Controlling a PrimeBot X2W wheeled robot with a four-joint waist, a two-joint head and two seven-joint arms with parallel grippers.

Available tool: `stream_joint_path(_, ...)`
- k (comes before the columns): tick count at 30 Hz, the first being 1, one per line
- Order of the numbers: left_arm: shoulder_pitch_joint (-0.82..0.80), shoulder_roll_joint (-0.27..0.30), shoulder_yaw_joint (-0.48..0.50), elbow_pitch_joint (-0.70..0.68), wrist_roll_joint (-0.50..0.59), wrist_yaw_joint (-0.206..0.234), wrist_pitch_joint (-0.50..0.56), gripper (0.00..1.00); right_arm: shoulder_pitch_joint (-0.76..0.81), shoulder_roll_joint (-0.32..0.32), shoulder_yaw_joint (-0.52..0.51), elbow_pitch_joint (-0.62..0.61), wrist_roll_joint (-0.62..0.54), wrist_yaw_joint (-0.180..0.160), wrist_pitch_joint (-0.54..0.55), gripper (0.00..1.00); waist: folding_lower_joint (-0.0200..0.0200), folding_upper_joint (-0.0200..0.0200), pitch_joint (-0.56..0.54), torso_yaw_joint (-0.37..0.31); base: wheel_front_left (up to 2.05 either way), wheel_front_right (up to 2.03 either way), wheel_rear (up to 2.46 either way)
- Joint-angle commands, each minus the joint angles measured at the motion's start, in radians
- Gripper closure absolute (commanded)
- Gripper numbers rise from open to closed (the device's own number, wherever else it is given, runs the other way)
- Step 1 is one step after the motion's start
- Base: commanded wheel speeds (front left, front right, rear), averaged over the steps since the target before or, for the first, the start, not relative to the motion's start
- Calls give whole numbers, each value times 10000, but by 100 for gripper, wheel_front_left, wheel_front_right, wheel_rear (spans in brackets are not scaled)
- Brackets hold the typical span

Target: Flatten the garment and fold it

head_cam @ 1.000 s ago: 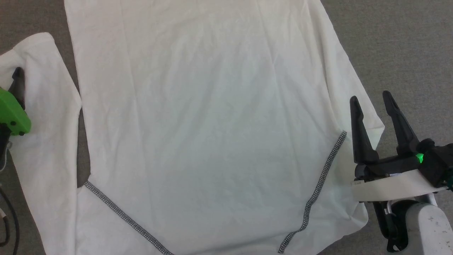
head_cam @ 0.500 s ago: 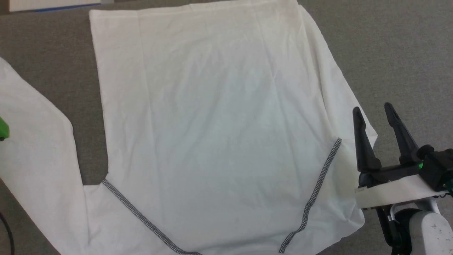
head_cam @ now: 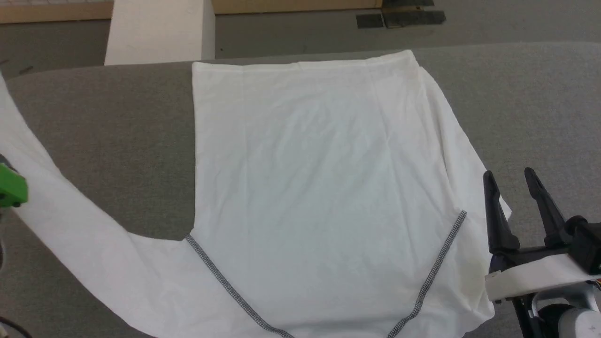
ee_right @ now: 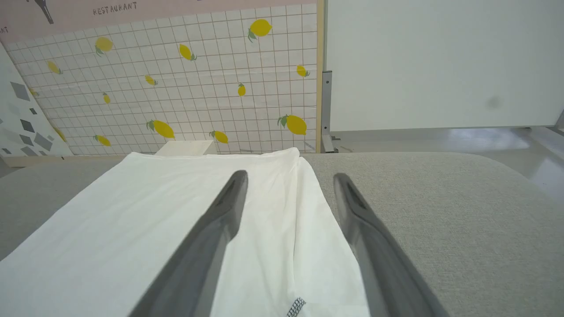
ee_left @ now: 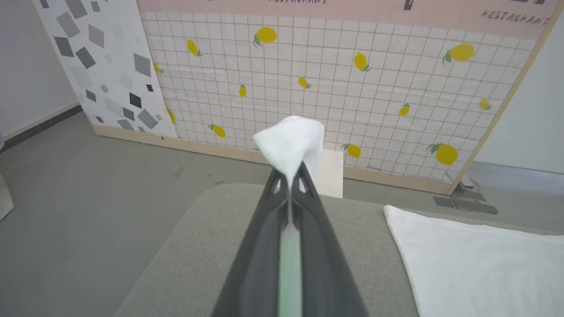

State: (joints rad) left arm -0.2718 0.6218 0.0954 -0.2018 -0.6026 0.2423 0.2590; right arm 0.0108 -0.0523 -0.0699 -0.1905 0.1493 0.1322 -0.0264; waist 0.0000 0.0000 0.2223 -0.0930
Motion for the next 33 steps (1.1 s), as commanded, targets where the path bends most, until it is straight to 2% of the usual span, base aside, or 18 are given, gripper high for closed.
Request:
stream_joint_path(1,149,-200,-169,-316,-142,-87,33,100,151,20,2,-71,-2,-15,43,0,0,0,-507,440,0,0,0)
stream_joint_path(6,163,-943,-1247,-1744,-481,-358,228,100,302,20,-11,-262,-5,-15,204,0,0,0,-690,496,0,0,0)
stream_joint_path(9,32,-1498,-2314,-2398,-375,-433,382,100,369,20,9,-379,-36,-15,303,0,0,0,-759,462,0,0,0)
stream_joint_path(12,-216,-2050,-3416,-2519,-131,-559,459,100,414,20,0,-493,-47,-15,371,0,0,0,-751,423,0,0,0)
stream_joint_path(14,-420,-2626,-4189,-2319,-151,-707,436,100,414,20,-5,-548,-37,-15,398,0,0,0,-700,380,0,0,0)
stream_joint_path(19,-909,-4094,-5871,-713,-306,-1247,216,100,329,20,69,-610,1,-15,429,0,0,0,-460,186,0,0,0)
stream_joint_path(23,-1268,-4972,-6771,1137,-351,-1674,-3,100,274,20,46,-604,38,-15,417,0,0,0,-276,-36,0,0,0)
stream_joint_path(27,-1561,-5397,-7529,2774,-307,-2057,-220,100,217,20,43,-535,85,-15,357,0,0,0,-101,-335,0,0,0)
stream_joint_path(33,-1926,-5631,-8612,4529,-186,-2564,-392,100,217,20,175,-382,199,-15,166,0,0,0,101,-713,0,0,0)
